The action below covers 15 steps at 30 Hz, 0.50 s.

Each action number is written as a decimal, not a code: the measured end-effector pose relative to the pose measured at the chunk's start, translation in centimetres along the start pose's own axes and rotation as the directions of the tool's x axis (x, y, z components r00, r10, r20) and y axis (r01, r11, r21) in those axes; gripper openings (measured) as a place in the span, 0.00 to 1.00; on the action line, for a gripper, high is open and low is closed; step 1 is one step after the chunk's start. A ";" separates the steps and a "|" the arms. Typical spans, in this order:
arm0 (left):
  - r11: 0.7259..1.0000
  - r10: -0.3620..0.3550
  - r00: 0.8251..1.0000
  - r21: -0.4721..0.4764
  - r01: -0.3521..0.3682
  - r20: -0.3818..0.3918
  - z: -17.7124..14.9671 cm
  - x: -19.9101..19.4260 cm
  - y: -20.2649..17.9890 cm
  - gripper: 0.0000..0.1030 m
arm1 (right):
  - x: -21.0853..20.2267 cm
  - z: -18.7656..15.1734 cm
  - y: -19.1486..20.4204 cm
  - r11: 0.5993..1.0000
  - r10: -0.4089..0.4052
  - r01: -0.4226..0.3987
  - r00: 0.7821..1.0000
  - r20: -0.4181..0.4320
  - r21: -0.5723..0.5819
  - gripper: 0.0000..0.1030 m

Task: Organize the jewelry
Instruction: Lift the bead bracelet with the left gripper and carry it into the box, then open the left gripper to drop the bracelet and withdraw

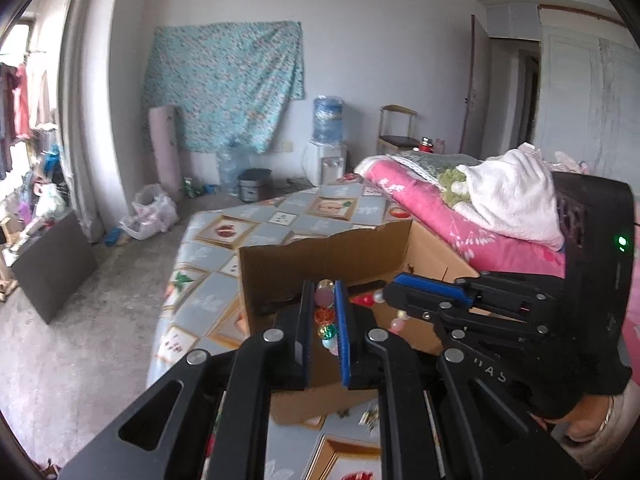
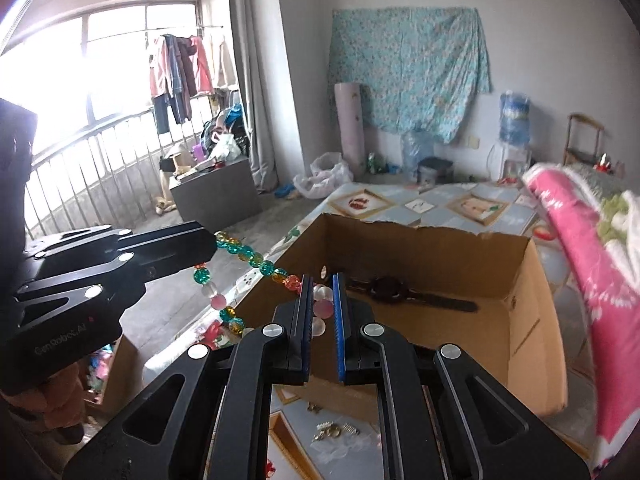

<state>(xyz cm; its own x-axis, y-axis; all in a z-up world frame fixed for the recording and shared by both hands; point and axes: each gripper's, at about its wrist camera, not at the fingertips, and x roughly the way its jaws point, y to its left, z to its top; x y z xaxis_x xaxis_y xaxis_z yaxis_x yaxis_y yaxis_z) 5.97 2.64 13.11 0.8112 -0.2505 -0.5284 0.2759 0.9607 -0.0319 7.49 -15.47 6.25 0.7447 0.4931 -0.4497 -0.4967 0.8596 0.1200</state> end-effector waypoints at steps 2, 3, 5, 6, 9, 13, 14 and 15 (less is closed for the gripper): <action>1.000 -0.011 0.999 -0.001 0.011 -0.033 0.8 2.0 0.5 0.09 | 1.5 1.0 -1.7 0.999 0.040 -0.038 0.998 -0.052 0.033 0.07; 1.000 -0.020 0.999 0.000 0.020 -0.049 1.1 2.9 0.7 0.10 | 2.3 1.4 -2.4 0.997 0.064 -0.060 0.995 -0.079 0.052 0.07; 1.000 -0.023 0.995 -0.003 0.023 -0.097 1.6 5.3 1.0 0.09 | 4.4 2.0 -4.0 0.991 0.101 -0.086 0.983 -0.152 0.102 0.07; 1.000 -0.023 0.992 -0.003 0.023 -0.124 1.6 6.5 1.2 0.10 | 5.3 2.0 -4.4 0.988 0.119 -0.098 0.976 -0.183 0.121 0.07; 1.000 0.001 0.978 0.003 -0.001 -0.209 0.9 9.8 1.8 0.10 | 8.6 1.7 -5.7 0.970 0.195 -0.139 0.936 -0.294 0.198 0.07; 1.000 0.015 0.960 -0.002 -0.016 -0.280 -0.7 12.0 2.9 0.10 | 11.4 0.8 -5.7 0.960 0.234 -0.151 0.894 -0.383 0.235 0.07; 1.000 0.016 0.957 -0.002 -0.017 -0.290 -1.0 12.2 2.9 0.10 | 11.9 0.6 -5.6 0.961 0.233 -0.147 0.888 -0.397 0.234 0.07; 1.000 0.018 0.954 0.000 -0.019 -0.299 -1.2 12.6 3.0 0.10 | 12.2 0.3 -5.5 0.961 0.233 -0.145 0.883 -0.407 0.235 0.07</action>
<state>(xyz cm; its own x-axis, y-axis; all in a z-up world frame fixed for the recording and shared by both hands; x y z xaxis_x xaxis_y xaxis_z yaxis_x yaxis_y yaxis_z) 16.39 2.51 5.38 0.6243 -0.1860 -0.7587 0.2606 0.9652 -0.0222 19.45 -14.10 0.39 0.3600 0.5815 -0.7296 -0.4807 0.7858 0.3891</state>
